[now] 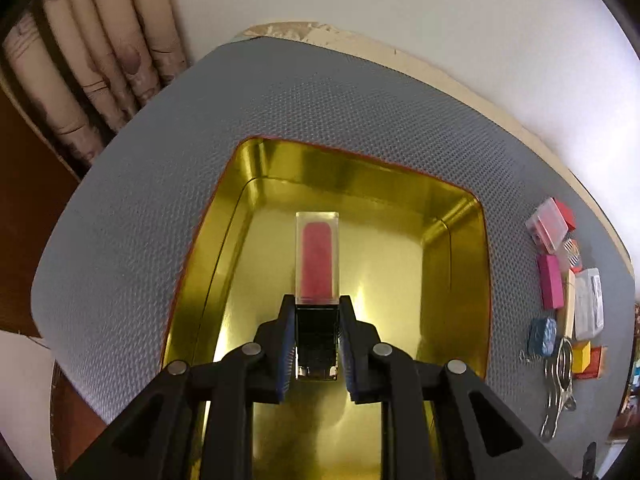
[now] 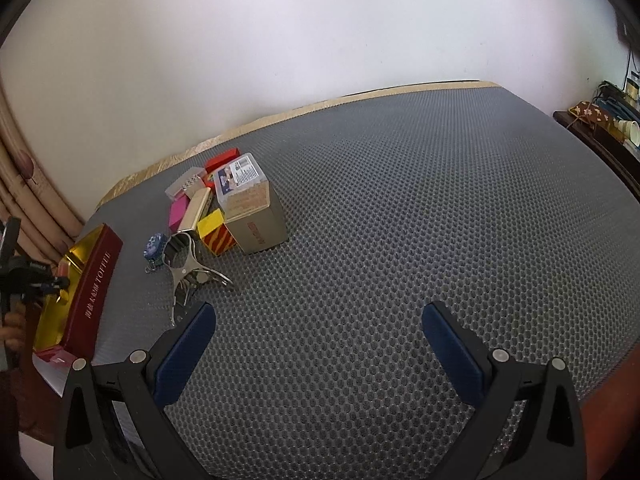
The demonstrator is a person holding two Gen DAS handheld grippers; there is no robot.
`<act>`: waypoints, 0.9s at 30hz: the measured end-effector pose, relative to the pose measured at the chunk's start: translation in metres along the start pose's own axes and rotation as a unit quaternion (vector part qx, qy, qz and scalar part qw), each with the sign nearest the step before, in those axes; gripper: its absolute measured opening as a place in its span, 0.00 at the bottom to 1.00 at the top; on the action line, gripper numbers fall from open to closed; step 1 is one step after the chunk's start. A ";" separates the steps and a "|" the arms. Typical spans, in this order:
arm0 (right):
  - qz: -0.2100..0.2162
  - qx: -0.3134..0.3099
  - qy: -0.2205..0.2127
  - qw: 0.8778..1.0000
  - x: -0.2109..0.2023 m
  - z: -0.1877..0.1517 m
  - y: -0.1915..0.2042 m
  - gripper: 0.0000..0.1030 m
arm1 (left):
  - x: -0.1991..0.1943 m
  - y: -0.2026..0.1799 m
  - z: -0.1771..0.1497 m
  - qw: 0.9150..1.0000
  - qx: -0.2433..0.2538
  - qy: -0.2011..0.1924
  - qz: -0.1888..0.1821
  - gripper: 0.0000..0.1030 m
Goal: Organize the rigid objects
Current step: 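Carry the block over the tin and release it with the left gripper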
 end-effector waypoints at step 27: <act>0.040 -0.086 0.053 0.994 0.055 0.060 0.037 1.00 | -0.094 0.016 -0.058 0.993 -0.065 -0.080 -0.061 0.37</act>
Point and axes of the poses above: each gripper's, at about its wrist camera, not at the fingertips, and x roughly the way its jaws point, y to its left, z to its top, the point moved 3 cm from there along x, roughly the way its jaws point, and after that the axes turned 4 degrees about z, right-handed, at the moved point
